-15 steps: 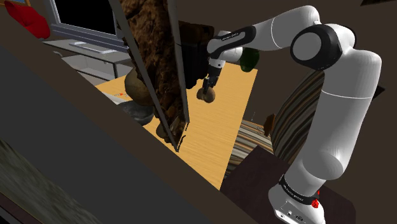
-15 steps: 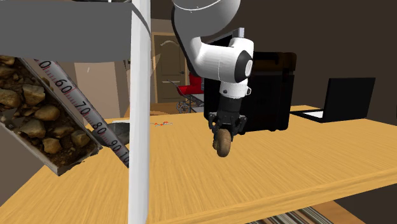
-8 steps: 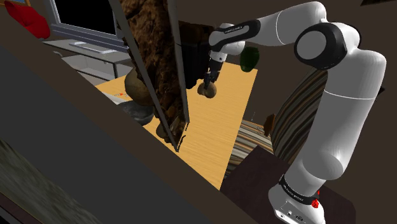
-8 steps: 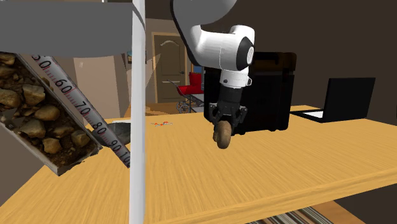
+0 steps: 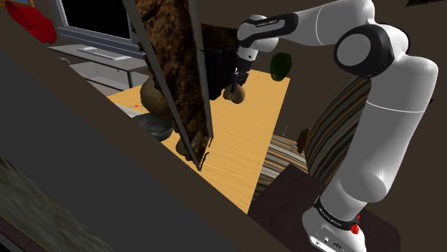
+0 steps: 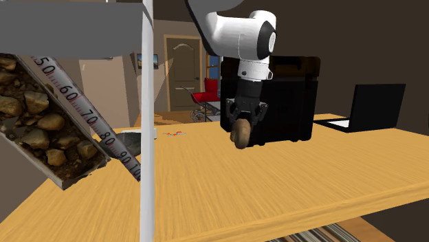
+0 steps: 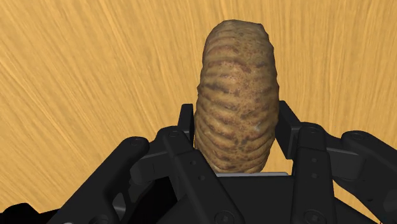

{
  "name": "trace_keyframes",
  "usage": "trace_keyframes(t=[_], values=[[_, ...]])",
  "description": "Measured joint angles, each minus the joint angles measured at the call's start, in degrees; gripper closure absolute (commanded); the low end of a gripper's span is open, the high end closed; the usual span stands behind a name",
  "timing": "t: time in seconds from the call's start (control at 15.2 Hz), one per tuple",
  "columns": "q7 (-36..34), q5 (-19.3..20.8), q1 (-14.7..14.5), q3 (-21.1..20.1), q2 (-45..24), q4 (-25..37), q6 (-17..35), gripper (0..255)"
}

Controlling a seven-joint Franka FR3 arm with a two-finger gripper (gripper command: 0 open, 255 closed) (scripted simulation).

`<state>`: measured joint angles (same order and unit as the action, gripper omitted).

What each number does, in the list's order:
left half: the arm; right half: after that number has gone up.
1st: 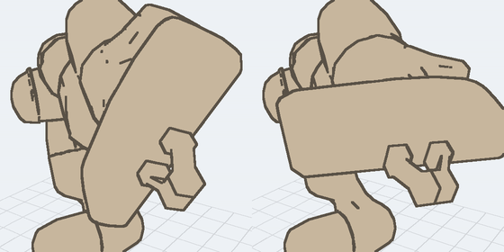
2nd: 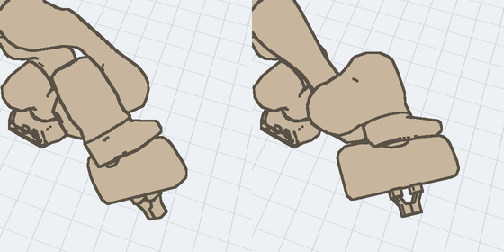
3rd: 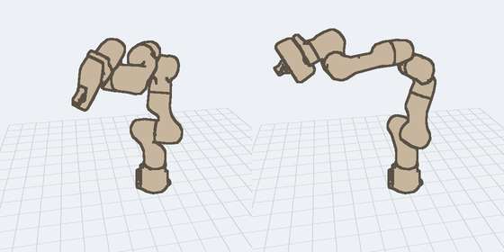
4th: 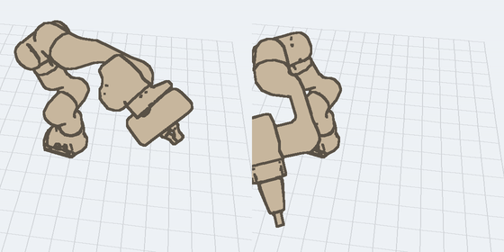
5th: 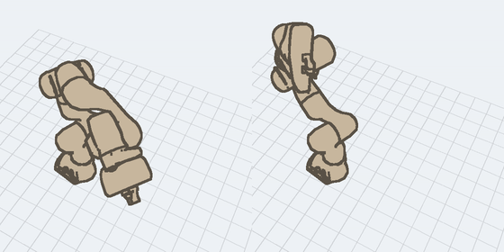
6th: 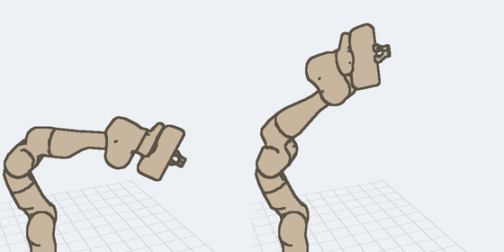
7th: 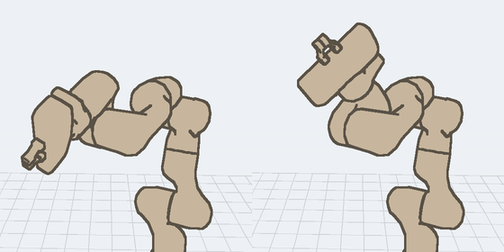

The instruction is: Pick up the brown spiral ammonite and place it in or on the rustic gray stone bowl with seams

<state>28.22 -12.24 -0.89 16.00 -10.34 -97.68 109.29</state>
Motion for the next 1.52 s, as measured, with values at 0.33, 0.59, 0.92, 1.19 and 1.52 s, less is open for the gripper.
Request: trace_keyframes(t=[0.33, 0.59, 0.92, 1.19, 1.52], values=[[-0.5, 0.3, 0.2, 0.2, 0.3, 3.6, -3.9, 255], [-1.1, 0.5, 0.3, 0.2, 0.3, 6.7, -6.9, 255], [-2.2, 0.6, 0.0, 0.0, 0.4, 9.6, -9.8, 255], [-6.9, 1.4, -2.9, -1.8, 1.3, 9.3, -9.5, 255], [-13.0, 2.1, -6.5, -4.4, 1.2, 9.4, -8.6, 255]])
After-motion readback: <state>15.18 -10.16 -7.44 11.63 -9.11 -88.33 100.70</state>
